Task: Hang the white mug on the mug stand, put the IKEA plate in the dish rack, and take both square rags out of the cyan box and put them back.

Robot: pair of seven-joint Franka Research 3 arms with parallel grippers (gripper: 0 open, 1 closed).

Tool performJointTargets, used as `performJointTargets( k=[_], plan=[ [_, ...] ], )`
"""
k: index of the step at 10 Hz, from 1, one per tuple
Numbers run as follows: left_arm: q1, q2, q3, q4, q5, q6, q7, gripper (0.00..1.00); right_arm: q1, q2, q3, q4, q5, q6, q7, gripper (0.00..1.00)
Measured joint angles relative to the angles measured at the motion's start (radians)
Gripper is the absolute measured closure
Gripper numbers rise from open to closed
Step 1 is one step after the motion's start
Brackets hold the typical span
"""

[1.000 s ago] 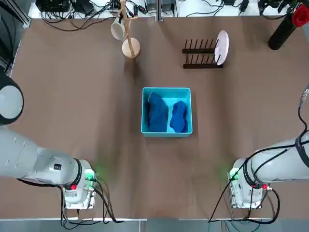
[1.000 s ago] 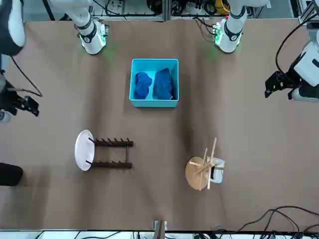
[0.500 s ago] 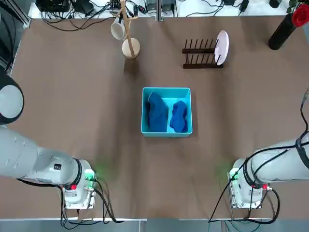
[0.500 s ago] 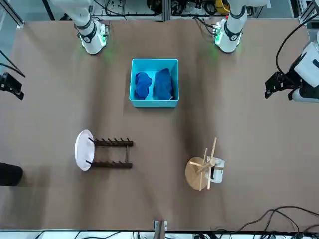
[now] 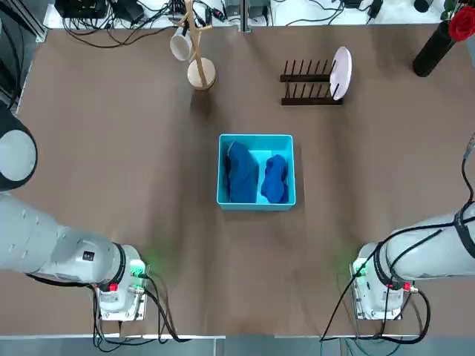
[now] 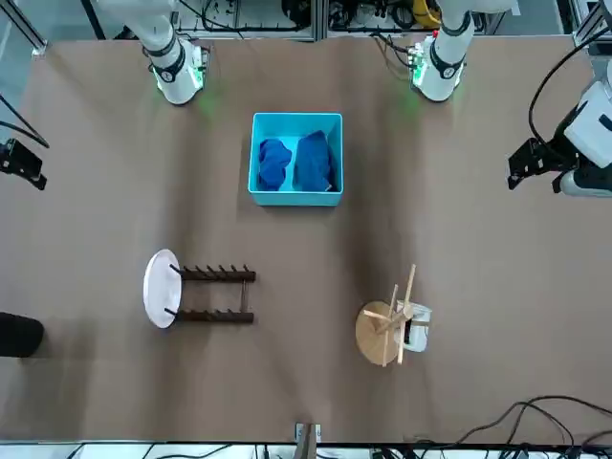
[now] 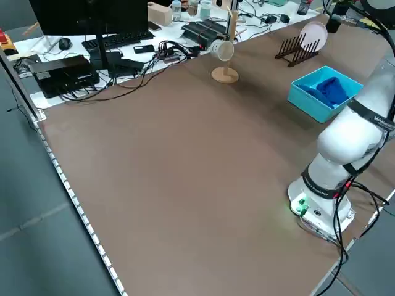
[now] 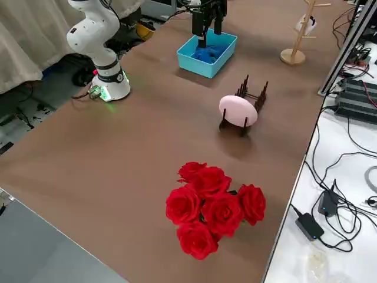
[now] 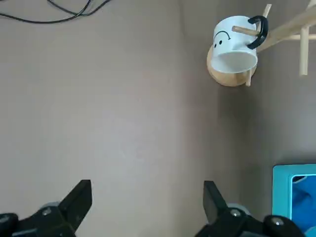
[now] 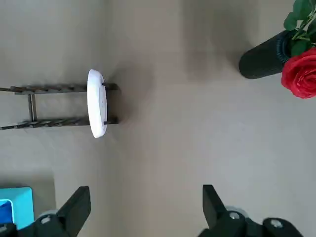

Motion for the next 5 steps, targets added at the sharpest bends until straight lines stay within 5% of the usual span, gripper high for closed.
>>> performJointTargets(
  k=[5],
  plan=[
    [0.005,0.000,0.000,0.009,0.000,0.000,0.000,0.00,-0.006,0.000,0.000,0.000,0.001,0.000,0.001,0.00]
  ],
)
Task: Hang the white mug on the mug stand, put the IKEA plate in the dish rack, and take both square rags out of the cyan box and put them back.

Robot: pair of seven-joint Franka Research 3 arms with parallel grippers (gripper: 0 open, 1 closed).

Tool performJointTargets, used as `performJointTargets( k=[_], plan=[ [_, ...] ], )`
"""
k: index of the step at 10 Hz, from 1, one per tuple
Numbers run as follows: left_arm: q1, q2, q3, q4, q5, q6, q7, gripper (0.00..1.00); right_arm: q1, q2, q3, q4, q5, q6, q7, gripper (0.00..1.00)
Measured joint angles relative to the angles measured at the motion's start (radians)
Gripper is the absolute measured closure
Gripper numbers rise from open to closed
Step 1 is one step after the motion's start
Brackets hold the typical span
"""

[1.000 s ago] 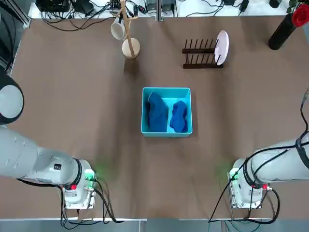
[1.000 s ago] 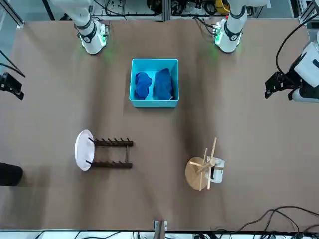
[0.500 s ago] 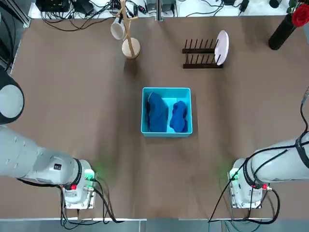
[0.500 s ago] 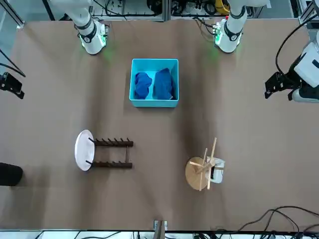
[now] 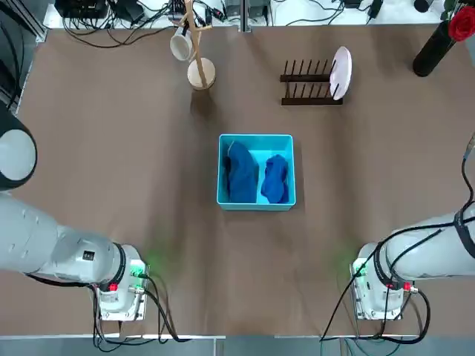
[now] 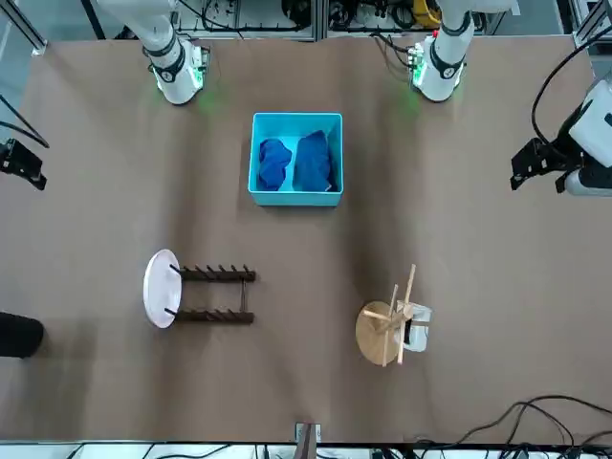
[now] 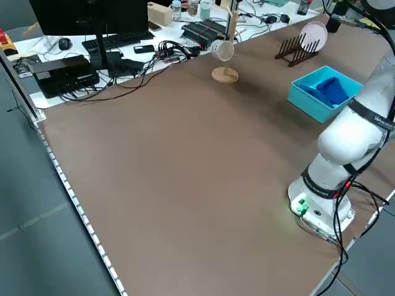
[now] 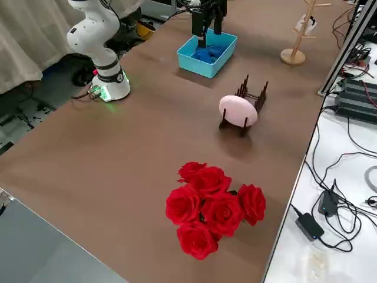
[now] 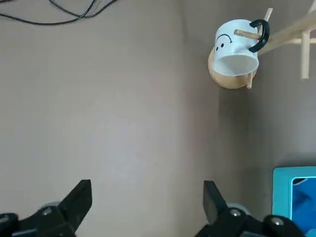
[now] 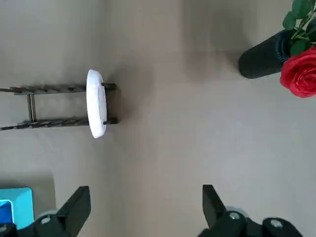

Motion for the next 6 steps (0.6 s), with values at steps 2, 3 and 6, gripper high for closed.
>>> performJointTargets(
  k=[2,3,6],
  plan=[
    [0.000,0.000,0.000,0.001,0.000,-0.001,0.000,0.00,-0.007,0.000,0.000,0.000,0.000,-0.001,0.000,0.00],
    [0.000,0.000,-0.001,0.001,0.000,-0.007,0.000,0.00,-0.009,0.000,0.000,0.000,0.000,-0.001,0.000,0.00],
    [-0.001,-0.006,-0.005,0.003,0.000,-0.052,-0.027,0.00,-0.009,0.000,0.000,0.000,0.000,-0.001,0.000,0.00]
  ],
)
